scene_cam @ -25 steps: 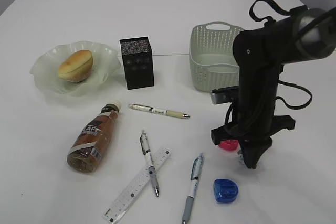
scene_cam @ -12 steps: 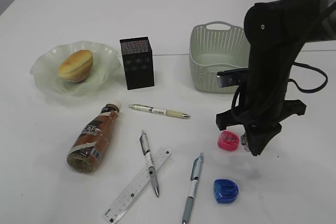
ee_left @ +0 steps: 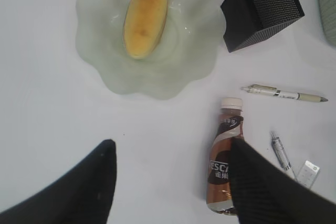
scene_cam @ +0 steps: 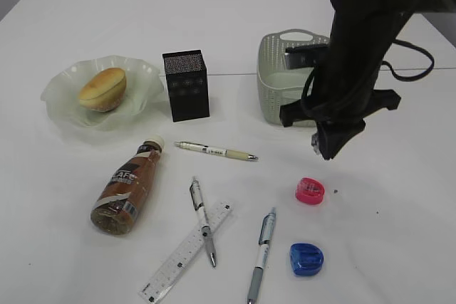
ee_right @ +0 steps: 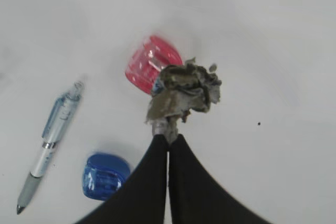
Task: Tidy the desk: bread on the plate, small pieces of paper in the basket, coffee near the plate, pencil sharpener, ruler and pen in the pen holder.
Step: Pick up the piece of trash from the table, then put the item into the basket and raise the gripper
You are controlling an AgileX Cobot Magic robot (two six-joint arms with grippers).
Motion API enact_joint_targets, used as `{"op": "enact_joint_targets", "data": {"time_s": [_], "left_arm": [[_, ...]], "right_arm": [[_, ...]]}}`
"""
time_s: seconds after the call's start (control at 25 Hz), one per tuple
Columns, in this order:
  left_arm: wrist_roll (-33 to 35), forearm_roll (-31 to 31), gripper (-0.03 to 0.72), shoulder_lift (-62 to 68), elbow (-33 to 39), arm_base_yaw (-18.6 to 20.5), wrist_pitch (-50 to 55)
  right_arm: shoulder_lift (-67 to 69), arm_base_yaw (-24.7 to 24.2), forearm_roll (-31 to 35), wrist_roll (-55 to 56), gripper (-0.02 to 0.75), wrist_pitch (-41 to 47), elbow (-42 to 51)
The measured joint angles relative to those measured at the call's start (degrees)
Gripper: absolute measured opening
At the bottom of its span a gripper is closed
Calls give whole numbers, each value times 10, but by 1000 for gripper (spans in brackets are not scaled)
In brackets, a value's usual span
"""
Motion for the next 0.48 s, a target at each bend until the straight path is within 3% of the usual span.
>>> {"op": "enact_joint_targets", "data": {"time_s": [0.48], "left_arm": [[0,1,487,1,0,0,0]], "right_arm": [[4,-6,-30,0,-15,11,-163]]}}
